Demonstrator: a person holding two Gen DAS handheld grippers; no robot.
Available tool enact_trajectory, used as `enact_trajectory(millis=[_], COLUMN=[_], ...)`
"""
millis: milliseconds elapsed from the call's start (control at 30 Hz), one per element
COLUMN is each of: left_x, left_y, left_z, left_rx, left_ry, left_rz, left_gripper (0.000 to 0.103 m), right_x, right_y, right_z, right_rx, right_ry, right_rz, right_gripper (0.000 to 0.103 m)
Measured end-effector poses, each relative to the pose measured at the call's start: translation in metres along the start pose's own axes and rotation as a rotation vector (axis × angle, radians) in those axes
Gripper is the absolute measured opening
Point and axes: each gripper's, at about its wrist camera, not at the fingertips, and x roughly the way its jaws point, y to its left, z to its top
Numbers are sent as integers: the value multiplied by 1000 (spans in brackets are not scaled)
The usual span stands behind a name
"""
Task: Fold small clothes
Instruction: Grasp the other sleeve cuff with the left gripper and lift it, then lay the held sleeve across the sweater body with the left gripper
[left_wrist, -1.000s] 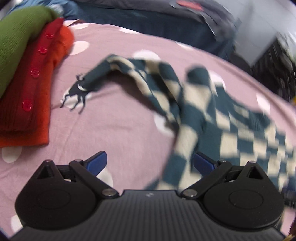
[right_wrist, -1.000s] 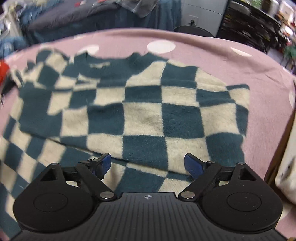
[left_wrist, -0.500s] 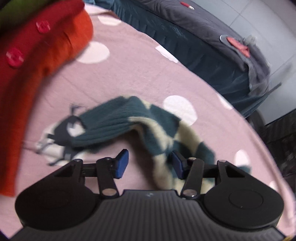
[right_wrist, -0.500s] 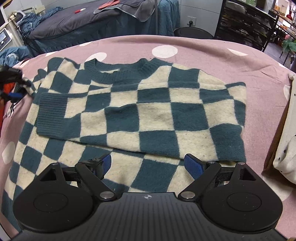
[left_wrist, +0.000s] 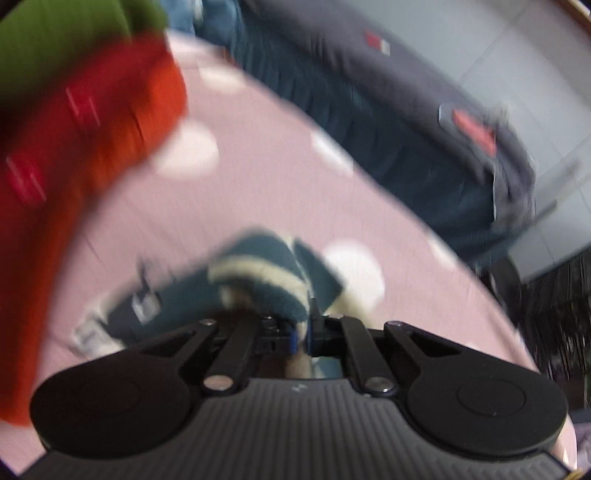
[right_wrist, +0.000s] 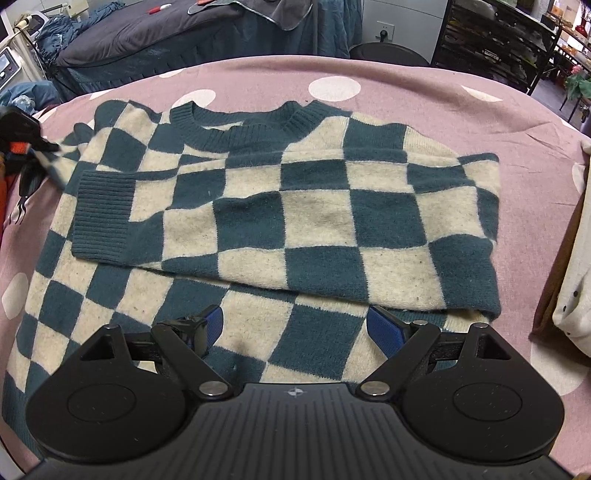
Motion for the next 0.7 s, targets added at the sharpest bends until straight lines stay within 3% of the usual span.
enact_trajectory(millis=[133, 233, 300, 433, 500, 567, 700], left_x=[-59, -85, -88, -105, -112, -112, -119], left_y=[-6, -14, -13, 6, 7, -1, -32], left_z=[35, 51, 55, 60, 64, 64, 42], left_rx=[10, 86, 107, -23, -15, 37, 207], left_ry=[-236, -329, -343, -414, -441, -418, -356], left_rz=[41, 96, 148, 249, 269, 244, 119], left_gripper=[4, 4, 4, 4, 4, 4, 5], right_x=[1, 1, 1, -4, -8, -10, -12], right_y=[-3, -3, -3, -4, -8, -15, -24], right_z=[0, -1, -2, -3, -4, -6, -9], right_rx=[17, 25, 31, 33, 41, 63, 102], right_ry=[-4, -5, -3, -15, -29, -33, -34], right_rz=[7, 19, 31, 42, 36, 30, 29], right_gripper=[103, 103, 103, 103, 103, 103, 103])
